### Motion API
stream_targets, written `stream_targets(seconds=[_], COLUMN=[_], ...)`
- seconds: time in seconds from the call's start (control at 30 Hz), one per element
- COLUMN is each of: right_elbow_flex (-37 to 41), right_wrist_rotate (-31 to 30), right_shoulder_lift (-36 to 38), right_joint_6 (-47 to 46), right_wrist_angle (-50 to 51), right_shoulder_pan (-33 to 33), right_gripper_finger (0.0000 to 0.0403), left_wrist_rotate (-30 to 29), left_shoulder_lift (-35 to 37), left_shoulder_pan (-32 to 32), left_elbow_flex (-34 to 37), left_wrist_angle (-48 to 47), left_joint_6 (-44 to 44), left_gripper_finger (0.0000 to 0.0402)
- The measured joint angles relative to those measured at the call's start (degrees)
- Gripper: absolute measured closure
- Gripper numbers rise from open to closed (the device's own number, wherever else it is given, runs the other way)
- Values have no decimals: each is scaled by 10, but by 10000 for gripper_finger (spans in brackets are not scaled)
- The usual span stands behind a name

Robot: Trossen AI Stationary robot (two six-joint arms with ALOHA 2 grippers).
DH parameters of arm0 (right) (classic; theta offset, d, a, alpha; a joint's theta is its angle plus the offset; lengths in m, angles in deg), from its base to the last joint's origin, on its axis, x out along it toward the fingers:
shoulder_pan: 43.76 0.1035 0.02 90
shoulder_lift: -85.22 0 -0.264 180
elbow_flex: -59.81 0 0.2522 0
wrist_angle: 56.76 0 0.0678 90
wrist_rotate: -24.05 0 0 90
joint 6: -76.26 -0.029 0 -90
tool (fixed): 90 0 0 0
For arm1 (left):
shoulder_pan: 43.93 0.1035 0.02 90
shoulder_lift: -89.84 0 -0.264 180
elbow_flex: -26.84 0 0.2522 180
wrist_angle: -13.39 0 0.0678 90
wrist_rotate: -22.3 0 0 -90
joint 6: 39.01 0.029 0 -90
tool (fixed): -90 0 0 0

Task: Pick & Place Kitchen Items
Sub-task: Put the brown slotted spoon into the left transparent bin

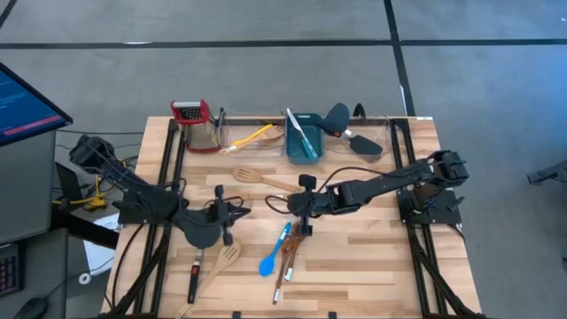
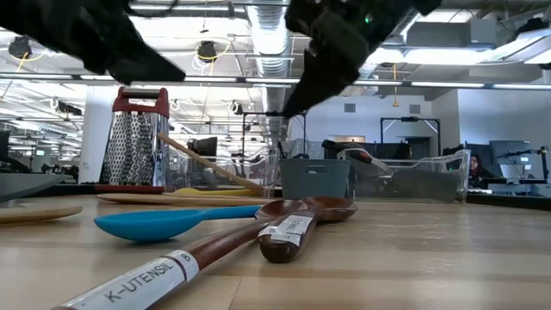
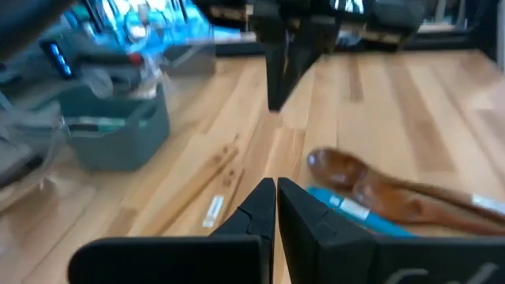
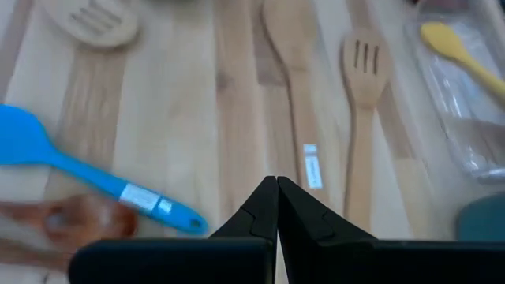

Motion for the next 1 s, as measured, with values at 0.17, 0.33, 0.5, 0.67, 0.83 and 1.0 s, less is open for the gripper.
stream_targets(seconds=[0.17,0.33,0.5,0.67,0.83,1.0], right_elbow_flex=[12,10,10,9,9,9], right_wrist_rotate=[0,0,-1,-1,-1,-1], right_shoulder_lift=[-38,-54,-51,-48,-48,-48], right_joint_6=[4,5,5,5,5,5], right_wrist_angle=[-31,-12,-7,-8,-8,-8], right_shoulder_pan=[-20,-39,-47,-49,-48,-48], right_gripper_finger=[403,403,403,403,403,403], left_wrist_rotate=[33,77,107,186,179,189], left_shoulder_lift=[0,6,7,7,7,7], left_shoulder_pan=[50,97,131,180,227,271], left_elbow_flex=[0,0,0,0,0,0], left_wrist_angle=[-79,-229,-309,-357,-390,-420], left_joint_6=[-62,-189,-258,-284,-274,-260], left_gripper_finger=[400,400,400,400,400,400])
